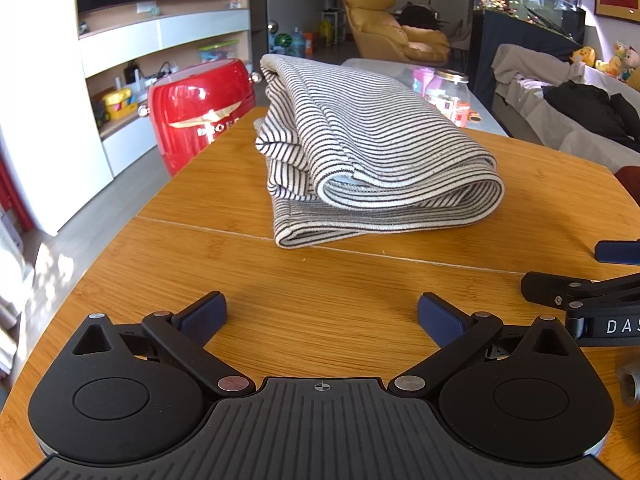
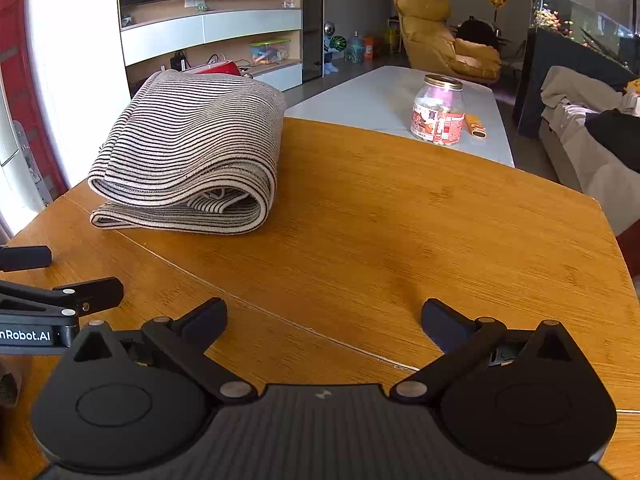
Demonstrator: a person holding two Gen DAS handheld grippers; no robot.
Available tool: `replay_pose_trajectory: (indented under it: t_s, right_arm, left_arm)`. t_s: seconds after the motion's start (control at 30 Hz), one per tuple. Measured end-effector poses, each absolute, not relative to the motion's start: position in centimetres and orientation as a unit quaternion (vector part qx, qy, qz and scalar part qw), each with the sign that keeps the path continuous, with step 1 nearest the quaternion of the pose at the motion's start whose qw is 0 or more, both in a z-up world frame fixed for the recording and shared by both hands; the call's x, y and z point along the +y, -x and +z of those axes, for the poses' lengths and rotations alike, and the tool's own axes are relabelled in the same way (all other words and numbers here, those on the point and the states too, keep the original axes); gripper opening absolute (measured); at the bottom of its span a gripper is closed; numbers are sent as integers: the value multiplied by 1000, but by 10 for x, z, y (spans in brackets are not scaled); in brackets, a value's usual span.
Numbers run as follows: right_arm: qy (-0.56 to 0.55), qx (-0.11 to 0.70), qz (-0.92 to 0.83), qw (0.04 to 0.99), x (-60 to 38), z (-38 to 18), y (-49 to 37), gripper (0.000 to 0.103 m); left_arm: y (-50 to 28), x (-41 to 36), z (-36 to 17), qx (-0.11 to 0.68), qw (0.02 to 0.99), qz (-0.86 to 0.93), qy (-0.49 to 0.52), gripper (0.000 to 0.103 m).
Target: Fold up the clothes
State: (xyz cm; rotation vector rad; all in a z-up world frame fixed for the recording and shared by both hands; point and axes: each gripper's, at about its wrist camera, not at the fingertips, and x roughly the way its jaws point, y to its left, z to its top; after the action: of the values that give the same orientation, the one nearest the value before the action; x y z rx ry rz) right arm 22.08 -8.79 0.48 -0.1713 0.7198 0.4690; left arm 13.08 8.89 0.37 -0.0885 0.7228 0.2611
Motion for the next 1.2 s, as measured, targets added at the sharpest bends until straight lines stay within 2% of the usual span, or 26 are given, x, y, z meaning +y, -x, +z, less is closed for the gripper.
replay_pose_trajectory:
  t_s: [1.2]
  right_arm:
    - [80,348,223,907,-90,4,-220,103]
  left_arm:
    - [-132,92,4,353,926,126,44,103]
